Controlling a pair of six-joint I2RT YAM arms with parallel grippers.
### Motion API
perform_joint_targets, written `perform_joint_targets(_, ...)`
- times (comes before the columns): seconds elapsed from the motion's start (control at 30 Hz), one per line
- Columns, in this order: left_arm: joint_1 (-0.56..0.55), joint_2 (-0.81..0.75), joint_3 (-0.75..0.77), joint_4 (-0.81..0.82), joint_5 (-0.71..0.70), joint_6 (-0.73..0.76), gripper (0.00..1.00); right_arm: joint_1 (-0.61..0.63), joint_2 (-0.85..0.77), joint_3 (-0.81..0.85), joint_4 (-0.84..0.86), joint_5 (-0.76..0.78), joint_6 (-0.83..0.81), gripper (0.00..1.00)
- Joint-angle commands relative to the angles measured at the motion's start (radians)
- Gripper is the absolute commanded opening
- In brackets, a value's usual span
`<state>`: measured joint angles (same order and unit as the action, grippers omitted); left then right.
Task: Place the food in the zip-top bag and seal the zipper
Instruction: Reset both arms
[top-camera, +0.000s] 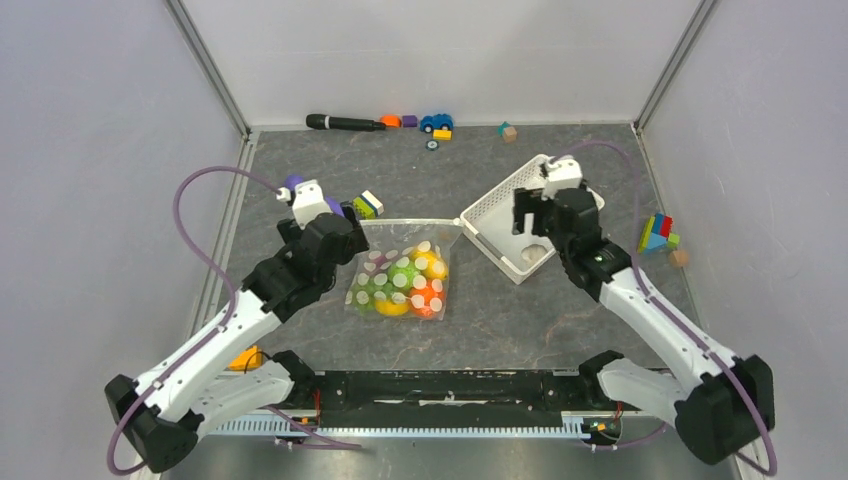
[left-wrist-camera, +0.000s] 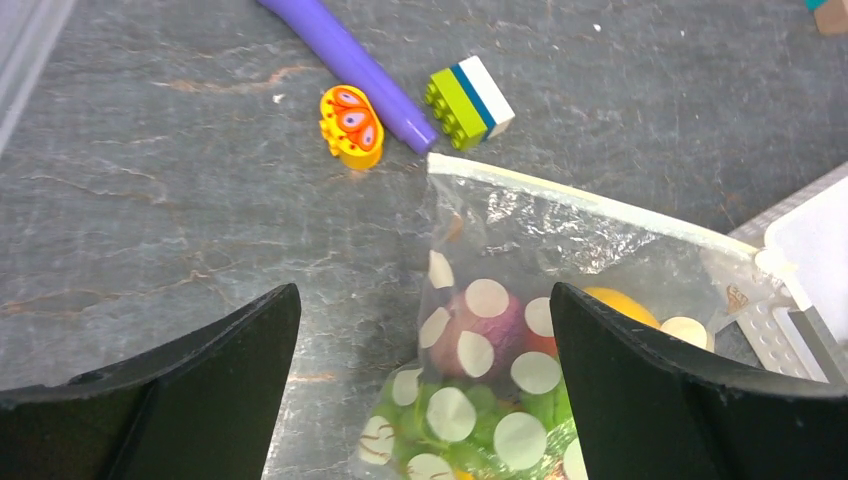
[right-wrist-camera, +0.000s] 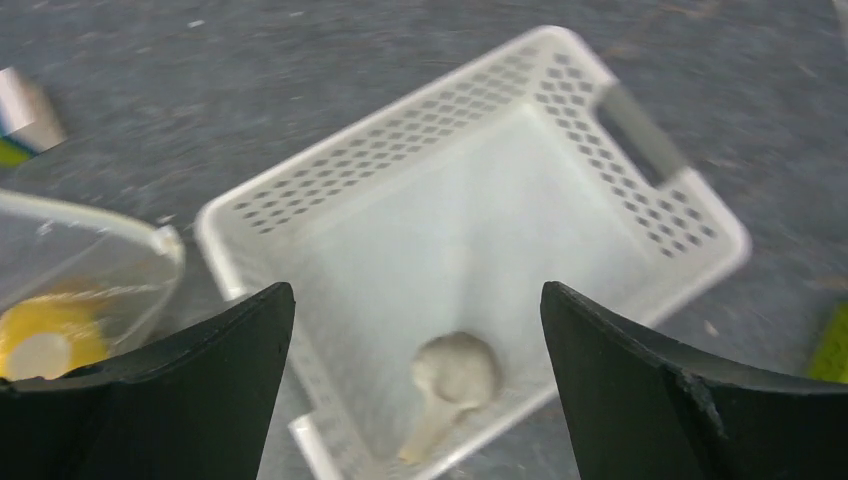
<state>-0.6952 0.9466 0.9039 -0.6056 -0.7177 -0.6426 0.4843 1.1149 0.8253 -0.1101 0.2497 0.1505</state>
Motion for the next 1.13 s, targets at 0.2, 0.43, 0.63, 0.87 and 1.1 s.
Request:
perform_joint_targets(0.2,0.003,-0.062,-0.034,-0.045,-0.153,-0.044,1.0,-0.471,-0.196,-0.212,0.007,0.009,0.156,0.98)
perform_joint_targets(0.43,0.003,-0.08,-0.051,-0.061,-0.209,-0.075,1.0,-0.596,-0.299,-0.281,0.038,0.021,0.157,0.98)
perform_joint_targets(0.63,0.003,-0.136,-0.098,-0.024,-0.215,-0.063,1.0,-0.596,-0.356,-0.334,0.094,0.011,0.149,0.98)
perform_joint_targets(0.87,0.003,-0.167,-0.128,0.006,-0.217,-0.051,1.0,-0.596,-0.375,-0.374,0.14,0.009,0.136,0.98)
perform_joint_targets(1.1,0.003,-0.17,-0.143,0.023,-0.221,-0.039,1.0,-0.596,-0.396,-0.394,0.174,-0.005,0.126,0.98)
